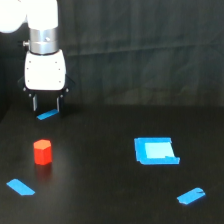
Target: Pick up the red object from the table
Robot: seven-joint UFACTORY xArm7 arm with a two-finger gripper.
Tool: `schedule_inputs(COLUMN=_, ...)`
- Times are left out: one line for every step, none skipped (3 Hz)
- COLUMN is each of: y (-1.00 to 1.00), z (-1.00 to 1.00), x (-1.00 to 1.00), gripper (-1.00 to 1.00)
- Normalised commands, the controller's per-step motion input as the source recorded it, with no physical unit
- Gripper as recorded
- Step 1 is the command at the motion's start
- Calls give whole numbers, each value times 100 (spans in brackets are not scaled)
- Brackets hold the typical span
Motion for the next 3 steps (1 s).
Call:
schedule_inputs(y=-28, z=-23, x=5, gripper=96)
schedule_inputs(y=-80, z=-18, x=1, gripper=91)
schedule_inputs(y=-91, z=-25, x=22, gripper=94)
